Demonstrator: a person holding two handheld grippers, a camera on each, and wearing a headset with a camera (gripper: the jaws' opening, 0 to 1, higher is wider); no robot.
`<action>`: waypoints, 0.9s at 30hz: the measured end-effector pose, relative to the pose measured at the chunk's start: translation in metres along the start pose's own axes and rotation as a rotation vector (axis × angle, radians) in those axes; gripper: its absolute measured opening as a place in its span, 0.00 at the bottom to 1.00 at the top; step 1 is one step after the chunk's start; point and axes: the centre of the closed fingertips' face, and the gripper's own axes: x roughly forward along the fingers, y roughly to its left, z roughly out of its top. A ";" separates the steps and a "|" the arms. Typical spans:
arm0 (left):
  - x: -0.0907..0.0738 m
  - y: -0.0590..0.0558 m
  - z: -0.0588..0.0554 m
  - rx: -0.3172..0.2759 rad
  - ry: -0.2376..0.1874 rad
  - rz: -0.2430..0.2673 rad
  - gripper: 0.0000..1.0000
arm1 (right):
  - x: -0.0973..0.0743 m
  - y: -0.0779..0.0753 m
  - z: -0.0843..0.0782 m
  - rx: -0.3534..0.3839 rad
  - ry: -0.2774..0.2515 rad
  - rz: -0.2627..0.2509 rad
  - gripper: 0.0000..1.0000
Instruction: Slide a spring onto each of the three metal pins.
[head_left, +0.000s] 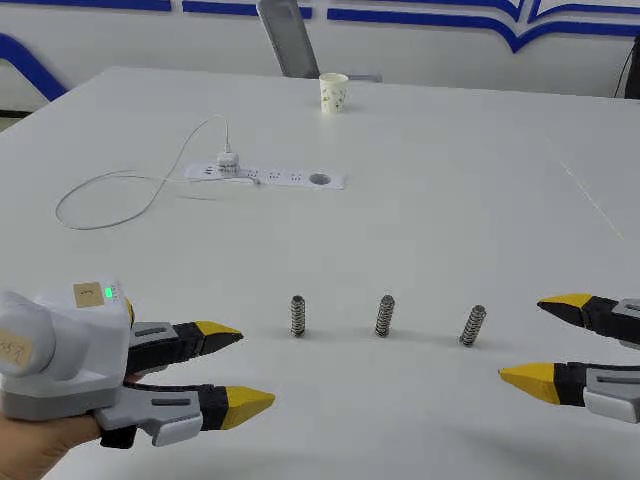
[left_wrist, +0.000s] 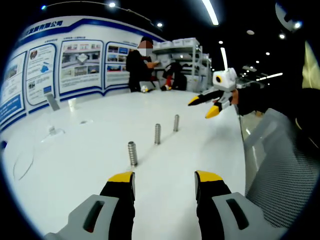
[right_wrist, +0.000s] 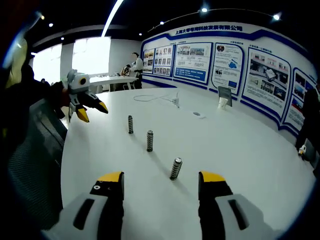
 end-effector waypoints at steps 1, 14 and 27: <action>0.000 0.000 0.000 -0.002 -0.002 0.001 0.49 | -0.001 0.000 -0.001 0.005 -0.005 -0.006 0.62; 0.000 0.000 0.001 -0.013 -0.016 0.008 0.49 | -0.005 0.002 -0.009 0.035 -0.019 -0.033 0.63; 0.000 0.001 0.001 -0.021 -0.021 0.013 0.49 | -0.005 0.005 -0.011 0.054 -0.029 -0.042 0.64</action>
